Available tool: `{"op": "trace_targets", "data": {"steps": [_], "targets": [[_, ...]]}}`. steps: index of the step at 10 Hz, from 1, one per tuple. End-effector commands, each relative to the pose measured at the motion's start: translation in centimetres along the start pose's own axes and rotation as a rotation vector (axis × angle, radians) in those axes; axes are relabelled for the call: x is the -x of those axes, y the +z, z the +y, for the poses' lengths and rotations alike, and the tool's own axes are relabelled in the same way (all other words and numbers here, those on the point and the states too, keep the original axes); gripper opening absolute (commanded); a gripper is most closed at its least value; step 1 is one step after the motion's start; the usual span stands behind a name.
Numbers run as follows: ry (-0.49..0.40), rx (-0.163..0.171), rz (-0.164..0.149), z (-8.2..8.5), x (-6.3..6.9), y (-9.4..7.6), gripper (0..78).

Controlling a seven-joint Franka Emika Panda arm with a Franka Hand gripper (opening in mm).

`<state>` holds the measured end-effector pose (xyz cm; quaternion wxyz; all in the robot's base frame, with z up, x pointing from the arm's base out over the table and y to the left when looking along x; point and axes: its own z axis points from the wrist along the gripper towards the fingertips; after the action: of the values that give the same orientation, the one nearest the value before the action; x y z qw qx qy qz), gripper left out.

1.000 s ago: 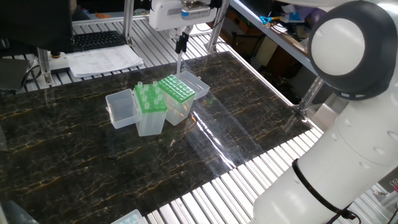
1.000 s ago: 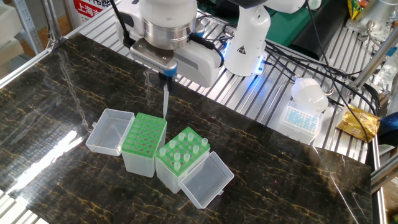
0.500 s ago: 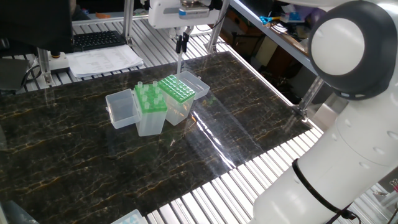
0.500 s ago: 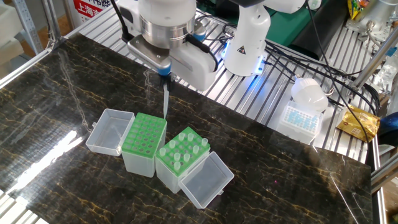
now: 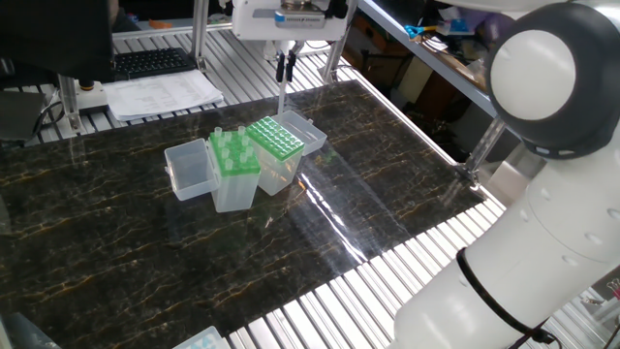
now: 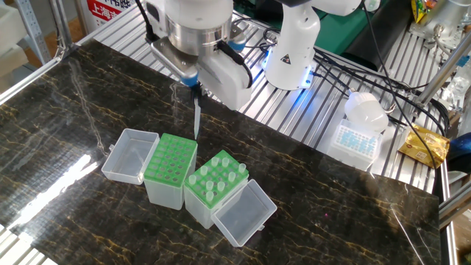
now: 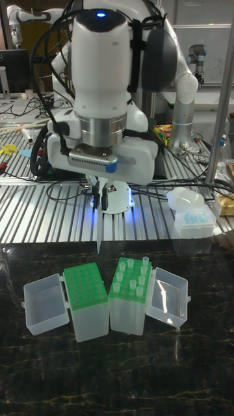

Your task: Transfer all large pipette tips from one holder to another

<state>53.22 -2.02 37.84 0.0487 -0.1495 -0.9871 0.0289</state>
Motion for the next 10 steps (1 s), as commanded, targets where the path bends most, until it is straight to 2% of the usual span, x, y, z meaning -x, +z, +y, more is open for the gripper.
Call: {"op": "trace_targets", "data": {"steps": [1, 4, 5, 6, 10], "targets": [[-0.076, 0.001, -0.017, -1.9, -0.1, -1.3, 1.2], [-0.149, 0.004, -0.022, -3.8, 1.5, -1.1, 1.2], [-0.149, 0.004, -0.022, -3.8, 1.5, -1.1, 1.2], [-0.165, 0.005, -0.038, -4.1, 2.0, -0.9, 1.2], [-0.197, 0.008, -0.046, -4.7, 3.0, -0.2, 1.2]]}}
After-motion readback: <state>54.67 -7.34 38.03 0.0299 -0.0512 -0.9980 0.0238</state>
